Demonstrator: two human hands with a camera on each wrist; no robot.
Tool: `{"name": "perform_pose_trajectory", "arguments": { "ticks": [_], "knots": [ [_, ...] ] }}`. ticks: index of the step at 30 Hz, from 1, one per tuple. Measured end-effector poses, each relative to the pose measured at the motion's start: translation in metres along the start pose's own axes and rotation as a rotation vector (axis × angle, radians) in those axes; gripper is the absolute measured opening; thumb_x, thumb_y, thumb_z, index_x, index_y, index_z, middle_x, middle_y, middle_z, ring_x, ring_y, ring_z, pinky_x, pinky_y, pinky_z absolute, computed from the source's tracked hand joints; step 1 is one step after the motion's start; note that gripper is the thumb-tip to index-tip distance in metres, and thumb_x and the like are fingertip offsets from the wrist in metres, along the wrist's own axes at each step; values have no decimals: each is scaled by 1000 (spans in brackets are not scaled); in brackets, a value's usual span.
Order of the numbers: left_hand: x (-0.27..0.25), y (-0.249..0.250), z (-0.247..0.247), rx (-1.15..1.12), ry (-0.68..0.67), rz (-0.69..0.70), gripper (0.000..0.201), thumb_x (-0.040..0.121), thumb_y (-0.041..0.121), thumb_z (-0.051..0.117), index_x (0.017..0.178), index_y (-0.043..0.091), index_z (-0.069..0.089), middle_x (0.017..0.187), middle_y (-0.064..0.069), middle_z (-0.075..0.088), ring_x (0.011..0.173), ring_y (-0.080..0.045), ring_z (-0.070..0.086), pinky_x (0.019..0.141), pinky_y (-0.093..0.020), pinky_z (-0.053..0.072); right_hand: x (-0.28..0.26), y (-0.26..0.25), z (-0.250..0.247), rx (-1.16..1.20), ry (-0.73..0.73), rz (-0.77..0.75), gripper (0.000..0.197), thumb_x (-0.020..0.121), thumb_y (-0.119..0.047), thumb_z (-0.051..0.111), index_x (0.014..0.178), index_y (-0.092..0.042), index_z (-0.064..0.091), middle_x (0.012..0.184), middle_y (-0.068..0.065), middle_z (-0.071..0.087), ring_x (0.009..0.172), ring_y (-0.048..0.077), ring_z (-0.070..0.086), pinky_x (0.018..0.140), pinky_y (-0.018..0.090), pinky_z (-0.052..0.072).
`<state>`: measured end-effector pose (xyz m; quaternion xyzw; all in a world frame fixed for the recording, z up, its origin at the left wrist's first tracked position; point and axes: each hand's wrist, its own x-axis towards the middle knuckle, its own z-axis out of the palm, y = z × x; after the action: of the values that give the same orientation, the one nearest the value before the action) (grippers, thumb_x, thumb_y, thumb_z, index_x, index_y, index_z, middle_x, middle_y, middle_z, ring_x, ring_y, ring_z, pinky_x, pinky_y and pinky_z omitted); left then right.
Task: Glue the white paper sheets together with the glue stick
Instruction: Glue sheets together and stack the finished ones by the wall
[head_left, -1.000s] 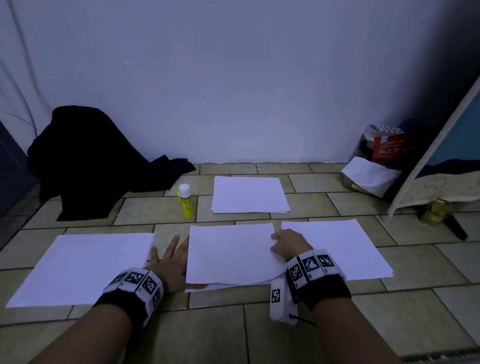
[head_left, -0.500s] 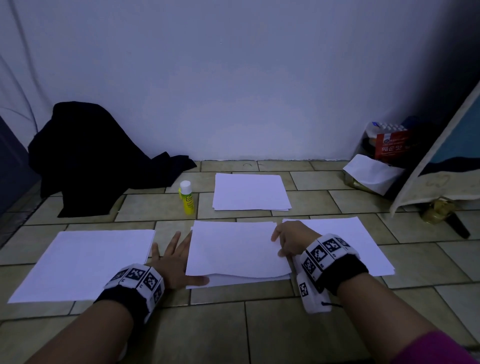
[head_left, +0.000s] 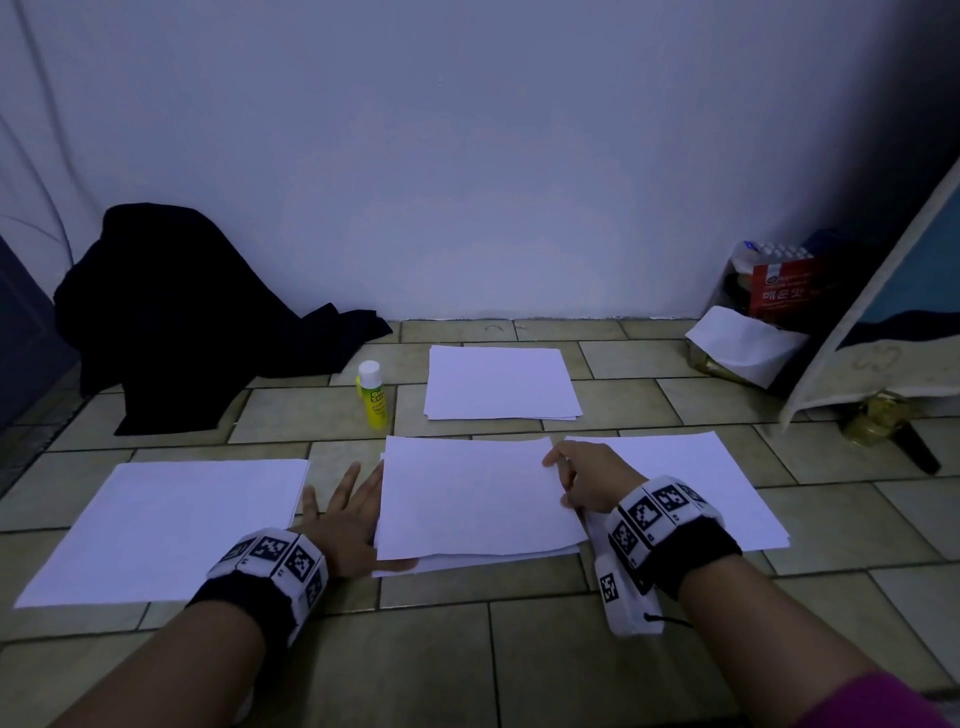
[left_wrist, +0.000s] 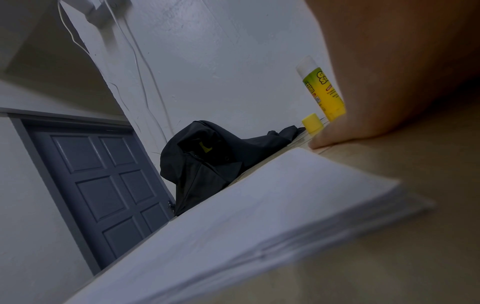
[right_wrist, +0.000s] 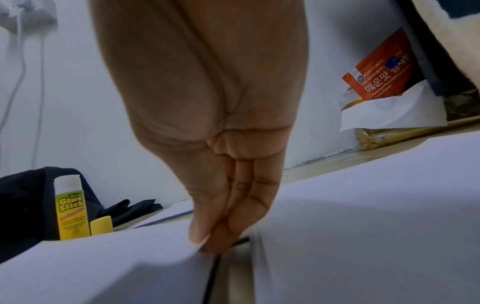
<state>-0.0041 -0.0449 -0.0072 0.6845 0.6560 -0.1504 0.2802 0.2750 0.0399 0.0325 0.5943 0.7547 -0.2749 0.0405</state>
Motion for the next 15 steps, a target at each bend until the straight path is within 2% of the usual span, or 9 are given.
{"name": "perform_pose_trajectory", "arguments": {
  "ticks": [3,8,12,13,15],
  "knots": [
    [0,1,0,13,-4,-4,159,11,105,4,148,29,-25,153,11,-36,140,-17,-35,111,-61,-14,1,1,1,10,8,-6,48,85,-5,66,129,-14,49,77,-11,47,88,11,48,71,16,37],
    [-2,2,-1,3,0,-1,161,9,105,3,148,29,-25,153,11,-35,140,-17,-35,110,-62,-14,0,2,2,18,-10,-1,49,86,-6,65,131,-15,47,76,-12,45,89,12,47,77,18,36],
    [-1,4,-2,37,-4,-22,163,7,104,-1,149,27,-23,154,9,-33,140,-18,-35,110,-62,-13,2,4,-1,89,10,13,50,86,-4,66,131,-15,48,77,-11,47,88,12,48,75,18,37],
    [-1,5,-2,41,-16,-31,162,9,104,-1,150,27,-22,155,7,-32,140,-19,-35,110,-62,-13,1,5,-2,130,28,11,50,85,-3,65,130,-16,48,77,-10,48,85,12,49,72,17,38],
    [-2,5,-3,51,-42,-46,152,23,106,6,149,26,-23,156,4,-32,140,-20,-35,111,-62,-13,1,5,-5,216,66,-9,50,85,1,65,129,-15,49,75,-7,50,77,11,50,67,16,39]
  ]
}}
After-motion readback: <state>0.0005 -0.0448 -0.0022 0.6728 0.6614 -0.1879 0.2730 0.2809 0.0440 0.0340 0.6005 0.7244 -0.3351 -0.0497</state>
